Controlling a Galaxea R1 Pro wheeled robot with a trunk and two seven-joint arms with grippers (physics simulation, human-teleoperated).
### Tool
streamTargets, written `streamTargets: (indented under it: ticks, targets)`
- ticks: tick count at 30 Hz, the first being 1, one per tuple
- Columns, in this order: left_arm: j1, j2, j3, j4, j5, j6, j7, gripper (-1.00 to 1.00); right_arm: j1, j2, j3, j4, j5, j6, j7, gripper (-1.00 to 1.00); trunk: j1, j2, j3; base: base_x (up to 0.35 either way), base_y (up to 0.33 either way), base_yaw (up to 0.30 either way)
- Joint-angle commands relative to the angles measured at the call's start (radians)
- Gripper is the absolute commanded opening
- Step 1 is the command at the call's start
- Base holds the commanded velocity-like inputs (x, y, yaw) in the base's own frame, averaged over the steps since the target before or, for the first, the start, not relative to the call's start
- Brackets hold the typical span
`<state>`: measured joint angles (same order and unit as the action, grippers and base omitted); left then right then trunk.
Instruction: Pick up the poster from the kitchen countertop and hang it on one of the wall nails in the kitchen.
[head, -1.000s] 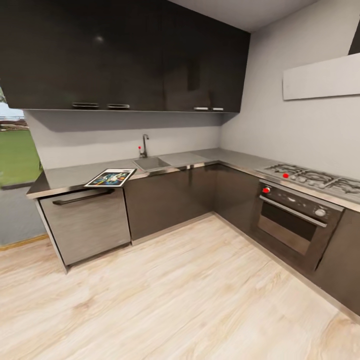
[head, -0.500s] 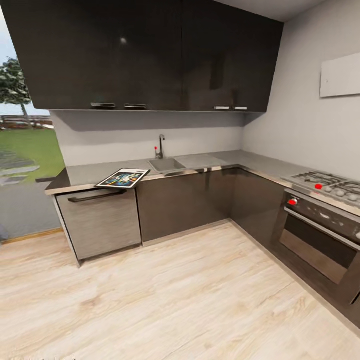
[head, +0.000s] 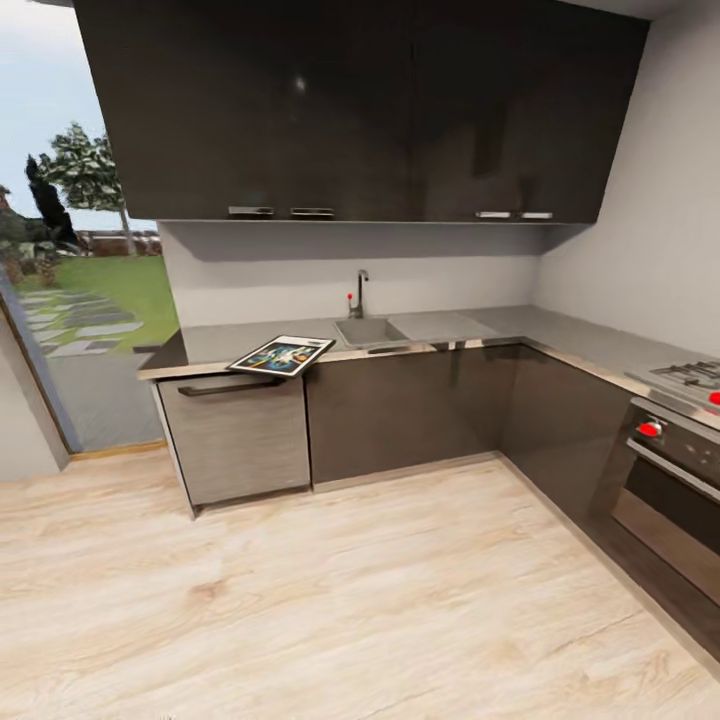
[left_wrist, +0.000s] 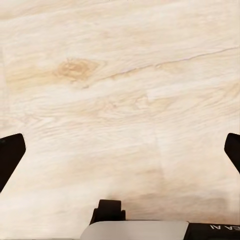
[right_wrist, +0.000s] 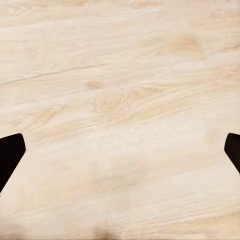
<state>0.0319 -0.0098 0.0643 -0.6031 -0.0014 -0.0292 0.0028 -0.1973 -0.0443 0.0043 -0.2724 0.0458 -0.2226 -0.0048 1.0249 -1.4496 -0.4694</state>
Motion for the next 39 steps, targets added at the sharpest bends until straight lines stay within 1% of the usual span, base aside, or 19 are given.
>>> streamTargets:
  ticks: [1, 14, 34, 38, 39]
  targets:
    - [0.000, -0.001, 0.003, -0.001, 0.000, -0.001, 0.000, 1.00, -0.001, 0.000, 0.000, 0.001, 0.005, -0.003, 0.000, 1.00, 0.000, 0.000, -0.001, 0.097, -0.129, 0.215]
    - [0.000, -0.001, 0.005, -0.001, 0.000, -0.001, 0.000, 1.00, -0.001, 0.000, 0.000, 0.001, 0.005, -0.002, 0.000, 1.00, 0.000, 0.000, -0.003, 0.172, -0.219, 0.083]
    - [0.000, -0.001, 0.008, -0.001, 0.000, -0.001, 0.000, 1.00, -0.001, 0.001, 0.000, 0.001, 0.005, -0.003, -0.002, 1.00, 0.000, 0.000, -0.011, 0.194, -0.276, 0.257]
    - [0.000, -0.001, 0.008, -0.001, 0.000, -0.001, 0.000, 1.00, -0.001, -0.001, 0.000, 0.006, 0.005, -0.001, -0.001, 1.00, 0.000, 0.000, -0.012, 0.179, -0.281, 0.117]
    - [0.004, -0.007, 0.014, -0.007, 0.000, -0.001, -0.003, 1.00, -0.006, -0.006, -0.005, 0.011, 0.004, -0.007, 0.005, 1.00, 0.000, 0.000, -0.012, 0.000, 0.000, 0.000]
